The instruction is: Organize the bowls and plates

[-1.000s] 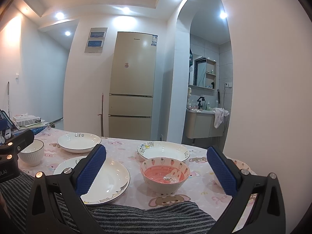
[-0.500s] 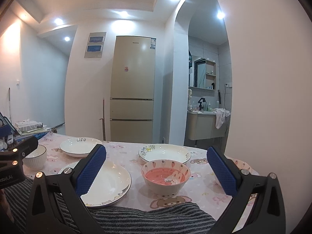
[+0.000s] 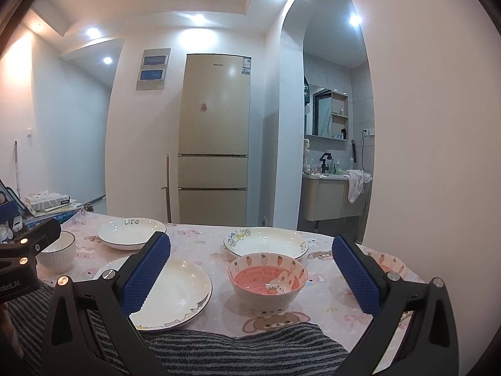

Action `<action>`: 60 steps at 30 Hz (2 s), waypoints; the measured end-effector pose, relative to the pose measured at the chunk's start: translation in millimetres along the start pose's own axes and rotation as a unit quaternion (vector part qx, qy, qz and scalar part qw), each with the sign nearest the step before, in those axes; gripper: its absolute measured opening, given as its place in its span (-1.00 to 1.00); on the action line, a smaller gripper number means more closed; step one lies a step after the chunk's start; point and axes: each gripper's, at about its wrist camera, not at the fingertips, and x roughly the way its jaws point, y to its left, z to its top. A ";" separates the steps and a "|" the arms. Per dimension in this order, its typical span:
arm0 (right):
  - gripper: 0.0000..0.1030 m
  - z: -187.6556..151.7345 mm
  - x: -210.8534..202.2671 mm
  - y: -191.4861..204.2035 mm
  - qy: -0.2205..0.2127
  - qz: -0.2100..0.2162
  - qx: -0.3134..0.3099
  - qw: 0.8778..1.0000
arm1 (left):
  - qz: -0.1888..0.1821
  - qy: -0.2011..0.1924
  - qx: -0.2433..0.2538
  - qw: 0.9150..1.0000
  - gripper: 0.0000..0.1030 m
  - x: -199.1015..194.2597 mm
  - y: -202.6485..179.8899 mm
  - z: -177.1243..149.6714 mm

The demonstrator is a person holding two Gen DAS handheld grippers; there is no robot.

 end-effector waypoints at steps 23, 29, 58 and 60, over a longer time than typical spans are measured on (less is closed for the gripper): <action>1.00 0.3 10.4 -1.6 0.024 0.002 0.004 1.000 | 0.004 0.000 0.012 1.000 1.00 -3.0 -6.2 0.9; 1.00 0.4 9.6 -3.2 0.022 0.001 0.006 1.000 | 0.007 0.002 0.007 1.000 1.00 -1.1 -4.7 1.4; 1.00 4.2 -8.3 -20.0 -0.017 0.019 0.054 0.998 | 0.006 -0.022 0.017 1.000 1.00 -8.2 -10.1 3.8; 1.00 5.3 -9.0 -23.6 -0.021 0.024 0.063 0.997 | 0.003 -0.014 0.026 1.000 1.00 -10.2 -13.3 6.5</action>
